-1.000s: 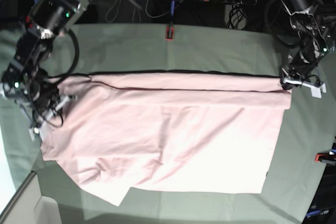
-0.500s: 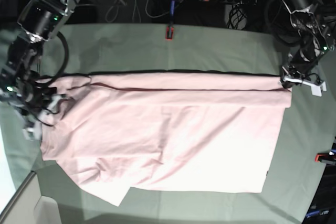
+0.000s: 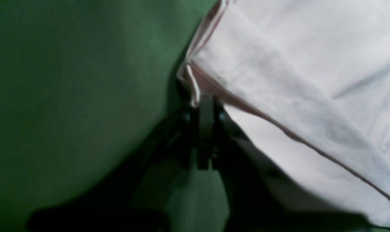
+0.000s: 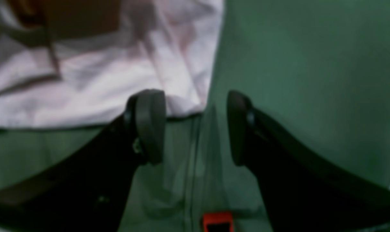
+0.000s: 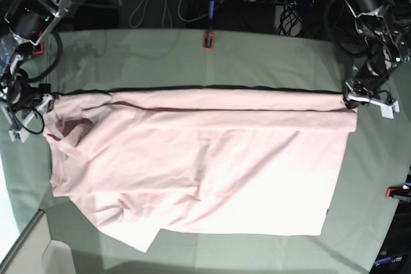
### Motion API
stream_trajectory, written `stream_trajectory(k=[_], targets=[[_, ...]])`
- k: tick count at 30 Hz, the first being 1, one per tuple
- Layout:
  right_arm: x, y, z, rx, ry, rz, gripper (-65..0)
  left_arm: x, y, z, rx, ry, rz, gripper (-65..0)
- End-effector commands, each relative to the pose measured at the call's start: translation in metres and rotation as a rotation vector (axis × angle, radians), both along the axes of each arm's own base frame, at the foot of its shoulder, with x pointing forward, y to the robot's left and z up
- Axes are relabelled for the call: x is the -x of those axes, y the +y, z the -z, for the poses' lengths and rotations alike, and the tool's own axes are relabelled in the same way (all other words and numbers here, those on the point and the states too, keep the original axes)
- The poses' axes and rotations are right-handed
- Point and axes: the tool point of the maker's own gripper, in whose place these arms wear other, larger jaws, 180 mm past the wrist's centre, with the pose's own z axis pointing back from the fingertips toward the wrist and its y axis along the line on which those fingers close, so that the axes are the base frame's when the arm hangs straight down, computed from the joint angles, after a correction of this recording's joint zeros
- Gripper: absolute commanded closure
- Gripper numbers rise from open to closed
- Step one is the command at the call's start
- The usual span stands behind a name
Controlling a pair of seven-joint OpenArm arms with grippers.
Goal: Layout the t-shirt on the table in an organized manner, then fold the t-shirt properly
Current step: 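Grasp the folded edge corners with the right and left grippers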
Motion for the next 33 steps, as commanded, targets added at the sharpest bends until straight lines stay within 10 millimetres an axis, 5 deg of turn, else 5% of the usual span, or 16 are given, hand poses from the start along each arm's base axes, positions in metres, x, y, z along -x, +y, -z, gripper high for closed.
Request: stream_trajectory(k=[1, 14, 16, 21, 29, 33], targets=[[-0.012, -0.005, -0.011, 0.008, -0.052, -0.004, -30.8, -0.01, 0.011, -0.015, -0.029, -0.046, -0.008, -0.1], [0.008, 0.001, 0.006, -0.014, -0.025, -0.001, -30.3, -0.007, 0.013, -0.014, -0.032, -0.04, -0.008, -0.1], [0.01, 0.005, 0.01, -0.023, -0.019, -0.001, -26.5, -0.007, 0.013, -0.014, -0.032, -0.04, -0.008, -0.1], [0.014, 0.007, 0.013, -0.023, -0.008, -0.004, 0.0, -0.007, 0.013, -0.014, -0.032, -0.04, -0.008, -0.1], [0.014, 0.001, 0.008, -0.012, -0.017, 0.0, 0.0, -0.007, 0.014, -0.014, -0.035, -0.04, -0.009, -0.1], [0.016, -0.02, -0.015, 0.058, -0.058, 0.025, 0.0, -0.004, 0.017, -0.024, -0.067, -0.045, 0.009, -0.1]])
